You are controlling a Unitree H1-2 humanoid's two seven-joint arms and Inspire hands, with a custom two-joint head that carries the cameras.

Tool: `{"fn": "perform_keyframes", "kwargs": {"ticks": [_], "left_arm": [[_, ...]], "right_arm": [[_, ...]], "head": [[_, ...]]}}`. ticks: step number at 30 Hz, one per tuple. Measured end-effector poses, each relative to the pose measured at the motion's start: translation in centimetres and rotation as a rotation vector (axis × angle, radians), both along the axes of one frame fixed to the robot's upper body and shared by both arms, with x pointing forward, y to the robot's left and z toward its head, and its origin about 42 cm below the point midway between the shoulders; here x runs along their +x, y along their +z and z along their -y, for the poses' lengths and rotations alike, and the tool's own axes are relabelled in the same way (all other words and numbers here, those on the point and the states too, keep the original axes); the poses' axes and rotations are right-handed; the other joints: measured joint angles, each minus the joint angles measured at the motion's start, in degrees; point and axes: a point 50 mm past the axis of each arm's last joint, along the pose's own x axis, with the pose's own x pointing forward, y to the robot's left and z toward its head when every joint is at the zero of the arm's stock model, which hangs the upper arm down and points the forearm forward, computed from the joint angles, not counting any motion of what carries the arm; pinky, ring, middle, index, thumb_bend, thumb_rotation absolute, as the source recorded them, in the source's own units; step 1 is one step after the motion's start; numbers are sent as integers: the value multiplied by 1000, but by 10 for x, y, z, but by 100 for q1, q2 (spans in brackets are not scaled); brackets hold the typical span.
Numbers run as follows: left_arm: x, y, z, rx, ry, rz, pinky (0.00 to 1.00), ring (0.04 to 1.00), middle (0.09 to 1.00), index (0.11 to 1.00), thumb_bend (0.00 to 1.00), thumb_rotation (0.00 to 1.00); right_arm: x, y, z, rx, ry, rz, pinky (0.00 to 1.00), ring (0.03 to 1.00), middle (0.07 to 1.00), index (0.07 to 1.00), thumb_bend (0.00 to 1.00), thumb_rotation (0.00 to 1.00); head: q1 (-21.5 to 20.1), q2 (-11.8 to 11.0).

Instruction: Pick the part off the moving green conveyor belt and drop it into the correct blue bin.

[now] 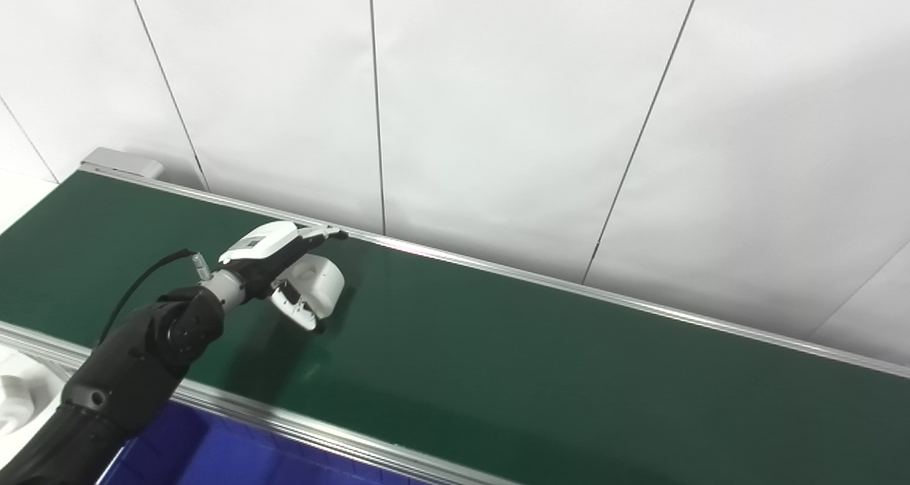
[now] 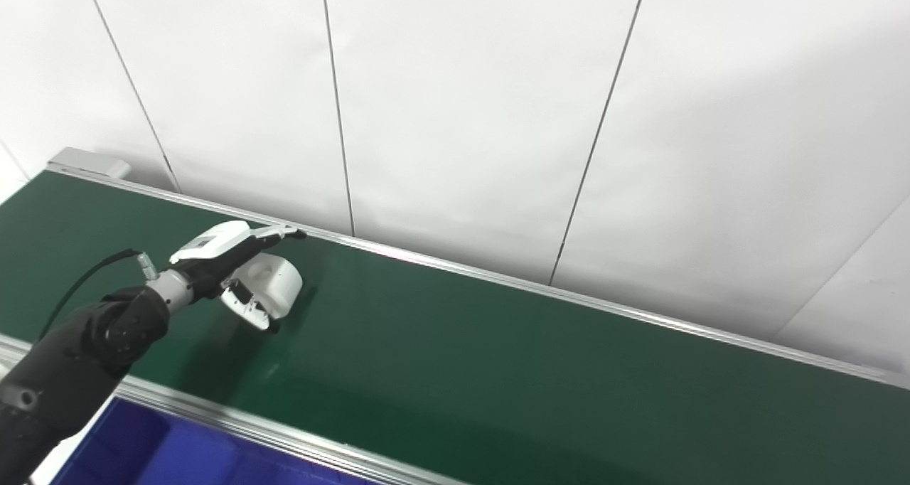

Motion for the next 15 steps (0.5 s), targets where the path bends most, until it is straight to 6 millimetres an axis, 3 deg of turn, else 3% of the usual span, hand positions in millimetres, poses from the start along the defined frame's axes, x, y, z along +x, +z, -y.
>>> {"fn": "perform_keyframes", "kwargs": {"ticks": [10,12,13,15], "left_arm": [[15,-13,-3,92,5,-2,964,963,956,876,898,31],[20,-14,-1,83,13,7,910,925,918,847,890,8],[22,-16,1,64,16,18,781,840,864,814,837,3],[26,-21,4,6,24,50,634,729,785,759,753,0]], "right_arm": [[-1,0,0,4,0,0,651,747,794,836,694,312],[-1,1,1,5,-2,0,655,750,796,838,694,311],[-1,1,1,6,-3,0,657,749,797,839,690,310],[-1,2,1,8,-4,3,659,748,795,837,691,309]], "head": [[-9,26],[-9,26],[-9,35],[-18,53]]}}
